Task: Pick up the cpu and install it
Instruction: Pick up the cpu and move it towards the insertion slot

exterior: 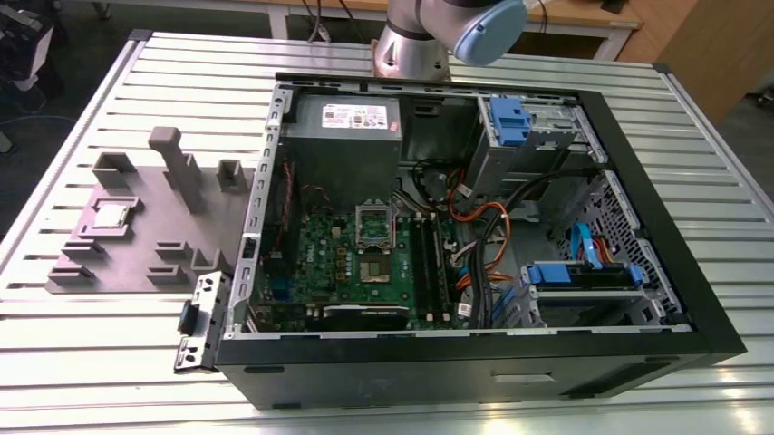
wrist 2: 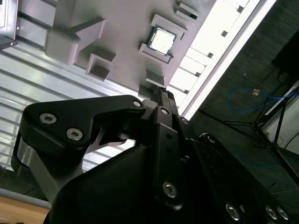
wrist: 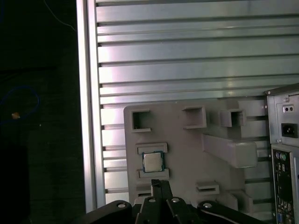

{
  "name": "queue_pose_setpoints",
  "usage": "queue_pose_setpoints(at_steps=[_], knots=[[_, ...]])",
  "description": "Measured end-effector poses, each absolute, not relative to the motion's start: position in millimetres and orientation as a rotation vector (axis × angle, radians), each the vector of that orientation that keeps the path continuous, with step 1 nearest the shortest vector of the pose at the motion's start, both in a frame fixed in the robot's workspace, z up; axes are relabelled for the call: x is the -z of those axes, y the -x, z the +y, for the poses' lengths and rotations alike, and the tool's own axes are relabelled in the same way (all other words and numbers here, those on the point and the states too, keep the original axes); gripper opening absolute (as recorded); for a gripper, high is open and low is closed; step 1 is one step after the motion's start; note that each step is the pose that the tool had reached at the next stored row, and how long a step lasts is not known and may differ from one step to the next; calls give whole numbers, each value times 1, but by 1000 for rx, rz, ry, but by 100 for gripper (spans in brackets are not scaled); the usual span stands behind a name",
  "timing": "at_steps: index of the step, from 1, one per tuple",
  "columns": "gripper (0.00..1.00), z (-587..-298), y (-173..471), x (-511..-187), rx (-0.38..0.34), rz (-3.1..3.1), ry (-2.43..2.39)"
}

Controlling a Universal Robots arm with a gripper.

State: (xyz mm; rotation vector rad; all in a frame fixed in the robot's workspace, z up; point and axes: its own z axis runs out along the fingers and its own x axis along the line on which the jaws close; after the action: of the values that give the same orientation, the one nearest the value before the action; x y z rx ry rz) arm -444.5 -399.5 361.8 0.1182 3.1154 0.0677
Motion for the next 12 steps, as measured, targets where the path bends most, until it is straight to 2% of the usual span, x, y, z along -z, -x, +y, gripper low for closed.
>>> queue_pose_setpoints(at_steps=[10, 12], knots=[[11, -400, 445, -361, -68, 3116, -103], [23, -401, 445, -361, -68, 3116, -94]])
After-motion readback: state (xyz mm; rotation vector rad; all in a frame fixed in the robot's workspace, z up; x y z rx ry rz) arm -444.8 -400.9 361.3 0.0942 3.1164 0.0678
